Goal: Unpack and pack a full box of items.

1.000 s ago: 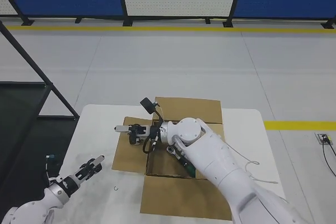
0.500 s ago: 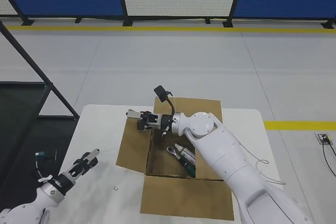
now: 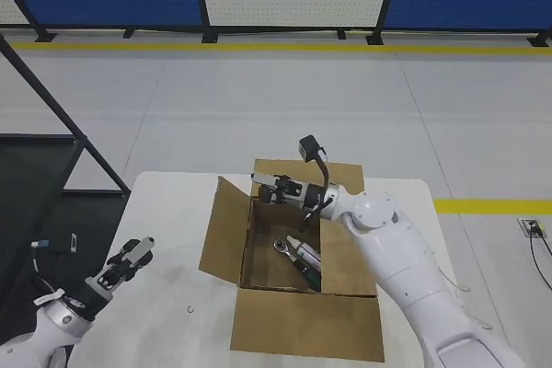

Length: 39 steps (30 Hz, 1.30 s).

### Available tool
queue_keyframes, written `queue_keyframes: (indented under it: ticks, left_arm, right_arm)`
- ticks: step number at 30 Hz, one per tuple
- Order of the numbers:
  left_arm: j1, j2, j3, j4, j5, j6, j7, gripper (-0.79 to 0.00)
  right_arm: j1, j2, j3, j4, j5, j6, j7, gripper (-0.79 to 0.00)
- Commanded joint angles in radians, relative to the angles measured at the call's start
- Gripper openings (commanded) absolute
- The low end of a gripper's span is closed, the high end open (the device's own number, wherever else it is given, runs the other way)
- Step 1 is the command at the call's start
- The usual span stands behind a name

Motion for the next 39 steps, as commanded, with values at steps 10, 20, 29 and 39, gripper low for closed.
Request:
queue_keyframes:
  ticks: [10, 20, 29, 39]
  left_arm:
    - [-0.245, 0.014, 0.171, -0.153, 0.074, 0.202, -0.129, 0.0]
    - [-0.506, -0.003, 0.453, -0.073, 0.044, 0.372, -0.192, 0.0]
    - [-0.506, -0.003, 0.453, -0.073, 0.044, 0.372, -0.192, 0.0]
    - [-0.703, -0.026, 0.599, 0.104, -0.099, 0.365, -0.291, 0.0]
  right_arm:
    - [-0.385, 0.146, 0.372, -0.603, -0.104, 0.098, 0.122, 0.0]
    - [-0.508, 0.181, 0.503, -0.761, -0.114, 0.142, 0.152, 0.0]
    - [-0.508, 0.181, 0.503, -0.761, -0.114, 0.142, 0.152, 0.0]
    - [-0.57, 0.2, 0.531, -0.894, -0.184, 0.145, 0.065, 0.0]
